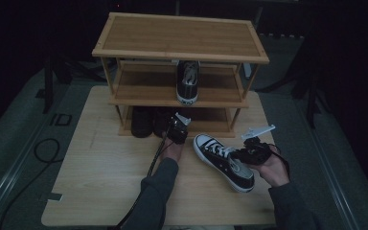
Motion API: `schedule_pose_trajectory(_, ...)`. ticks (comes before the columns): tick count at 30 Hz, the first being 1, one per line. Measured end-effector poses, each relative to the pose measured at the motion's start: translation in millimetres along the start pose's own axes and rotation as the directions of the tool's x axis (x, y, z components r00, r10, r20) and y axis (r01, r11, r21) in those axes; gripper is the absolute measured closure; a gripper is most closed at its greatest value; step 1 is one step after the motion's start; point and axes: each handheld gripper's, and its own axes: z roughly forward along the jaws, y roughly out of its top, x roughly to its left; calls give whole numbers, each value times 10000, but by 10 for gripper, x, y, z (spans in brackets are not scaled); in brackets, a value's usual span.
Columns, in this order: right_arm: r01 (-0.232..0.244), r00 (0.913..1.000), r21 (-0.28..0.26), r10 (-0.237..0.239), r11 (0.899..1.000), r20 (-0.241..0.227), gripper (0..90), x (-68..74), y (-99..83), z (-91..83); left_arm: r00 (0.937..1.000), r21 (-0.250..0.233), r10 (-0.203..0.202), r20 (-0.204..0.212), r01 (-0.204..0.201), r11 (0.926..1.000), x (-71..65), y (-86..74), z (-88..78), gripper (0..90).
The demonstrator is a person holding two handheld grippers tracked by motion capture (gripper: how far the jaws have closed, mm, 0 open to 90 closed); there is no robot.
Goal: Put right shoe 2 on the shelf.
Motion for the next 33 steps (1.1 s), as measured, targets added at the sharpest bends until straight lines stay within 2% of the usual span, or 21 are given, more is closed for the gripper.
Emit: schedule_pose_trajectory(33,699,9975,-224,-700,9973,-47,877,27,248,-302,10000,-4,-1,1,1,10000,0,0,0,900)
